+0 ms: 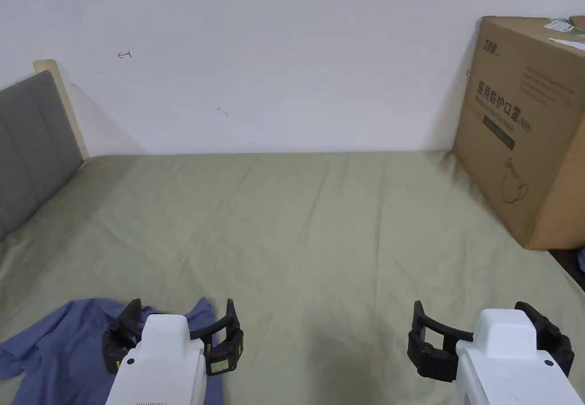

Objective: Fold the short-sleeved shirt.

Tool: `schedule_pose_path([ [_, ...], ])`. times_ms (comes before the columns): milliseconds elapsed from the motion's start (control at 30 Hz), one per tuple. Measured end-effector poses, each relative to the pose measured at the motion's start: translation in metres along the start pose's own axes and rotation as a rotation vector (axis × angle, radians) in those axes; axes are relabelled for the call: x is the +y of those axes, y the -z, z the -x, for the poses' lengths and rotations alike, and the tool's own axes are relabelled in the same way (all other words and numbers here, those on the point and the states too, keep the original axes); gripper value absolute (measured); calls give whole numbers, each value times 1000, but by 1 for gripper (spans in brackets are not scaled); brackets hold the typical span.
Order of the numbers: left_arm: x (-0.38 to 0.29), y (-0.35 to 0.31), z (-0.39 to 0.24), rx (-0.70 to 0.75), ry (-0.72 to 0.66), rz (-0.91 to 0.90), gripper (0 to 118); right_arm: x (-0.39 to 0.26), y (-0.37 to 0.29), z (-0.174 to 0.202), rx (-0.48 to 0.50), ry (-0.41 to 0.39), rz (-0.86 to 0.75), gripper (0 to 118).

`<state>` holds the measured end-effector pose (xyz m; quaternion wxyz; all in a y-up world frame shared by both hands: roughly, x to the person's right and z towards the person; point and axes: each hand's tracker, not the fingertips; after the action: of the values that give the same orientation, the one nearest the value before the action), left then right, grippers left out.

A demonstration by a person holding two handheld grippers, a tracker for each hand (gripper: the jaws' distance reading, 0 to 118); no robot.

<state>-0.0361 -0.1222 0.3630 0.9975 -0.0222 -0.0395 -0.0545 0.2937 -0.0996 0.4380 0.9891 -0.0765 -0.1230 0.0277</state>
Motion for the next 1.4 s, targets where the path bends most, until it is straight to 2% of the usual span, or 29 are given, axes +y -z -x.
schedule_pose_path([
  [100,0,2,3,-4,-13,-2,118,4,0,1,-11,-25,0,117],
  [167,7,4,6,-13,-106,5,118,12,-2,7,-60,-127,-15,117],
  [233,11,8,18,-48,-310,12,118,18,-4,19,-142,-313,-61,117],
  [300,16,11,36,-109,-616,12,118,21,-6,32,-227,-529,-122,117],
  [367,17,11,61,-213,-1029,-2,118,16,-9,47,-335,-816,-237,117],
  [433,3,15,78,-280,-1360,-17,118,5,-10,56,-420,-1066,-354,117],
  [467,-4,16,83,-291,-1495,-16,118,0,-11,59,-449,-1150,-402,117],
  [500,-9,16,86,-285,-1570,-10,118,-4,-11,59,-456,-1204,-436,117],
  [533,-10,16,87,-253,-1570,5,118,-5,-12,60,-451,-1220,-449,117],
  [600,-3,15,87,-187,-1423,33,118,1,-15,56,-387,-1082,-384,117],
  [700,23,12,66,-127,-959,39,118,17,-16,43,-292,-786,-258,117],
  [767,36,8,41,-93,-624,18,118,27,-15,31,-217,-545,-165,117],
  [833,41,10,16,-11,-314,15,118,33,-13,12,-114,-271,-79,117],
  [900,33,11,-2,26,-114,2,118,33,-11,-3,-40,-48,-17,117],
  [967,27,10,-12,29,21,-11,118,29,-9,-15,12,121,16,117],
  [1033,21,8,-16,20,98,-27,118,24,-8,-22,28,196,31,117],
  [1067,20,6,-18,24,109,-27,118,23,-8,-23,24,197,37,117],
  [1400,22,4,-8,23,1,-30,118,26,-8,-13,5,101,12,117],
])
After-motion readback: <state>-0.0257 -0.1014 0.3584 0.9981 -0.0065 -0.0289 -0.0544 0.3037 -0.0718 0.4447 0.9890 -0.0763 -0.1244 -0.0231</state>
